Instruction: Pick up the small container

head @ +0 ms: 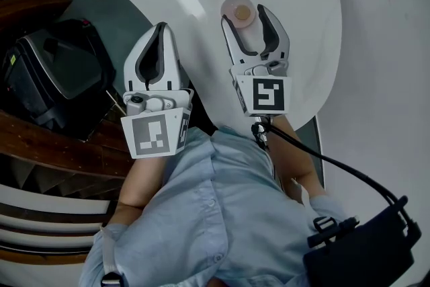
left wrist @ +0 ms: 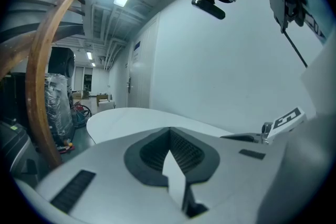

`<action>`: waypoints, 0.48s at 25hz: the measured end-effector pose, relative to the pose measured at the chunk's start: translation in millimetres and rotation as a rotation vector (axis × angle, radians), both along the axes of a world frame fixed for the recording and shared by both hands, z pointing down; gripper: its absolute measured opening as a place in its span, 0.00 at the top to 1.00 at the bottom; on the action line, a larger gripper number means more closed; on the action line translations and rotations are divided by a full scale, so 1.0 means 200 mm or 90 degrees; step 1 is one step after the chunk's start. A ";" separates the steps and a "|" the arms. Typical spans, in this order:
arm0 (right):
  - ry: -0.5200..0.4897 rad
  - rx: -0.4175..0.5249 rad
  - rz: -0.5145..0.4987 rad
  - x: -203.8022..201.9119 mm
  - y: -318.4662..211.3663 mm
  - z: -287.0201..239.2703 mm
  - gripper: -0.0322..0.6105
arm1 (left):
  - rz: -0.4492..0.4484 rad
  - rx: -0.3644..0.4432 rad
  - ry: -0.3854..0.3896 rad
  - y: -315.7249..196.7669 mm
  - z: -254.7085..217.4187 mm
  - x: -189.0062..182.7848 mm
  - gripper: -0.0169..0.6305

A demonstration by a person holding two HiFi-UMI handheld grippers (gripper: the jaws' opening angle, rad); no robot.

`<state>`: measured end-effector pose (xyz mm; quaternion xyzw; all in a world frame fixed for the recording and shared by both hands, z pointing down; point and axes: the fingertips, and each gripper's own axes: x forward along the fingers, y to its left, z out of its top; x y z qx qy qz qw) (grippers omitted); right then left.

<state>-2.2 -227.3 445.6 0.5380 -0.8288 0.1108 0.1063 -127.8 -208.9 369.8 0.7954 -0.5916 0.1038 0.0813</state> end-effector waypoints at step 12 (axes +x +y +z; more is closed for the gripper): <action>0.012 -0.007 0.012 -0.03 -0.14 0.08 0.51 | 0.007 -0.019 0.000 -0.10 0.07 -0.04 0.98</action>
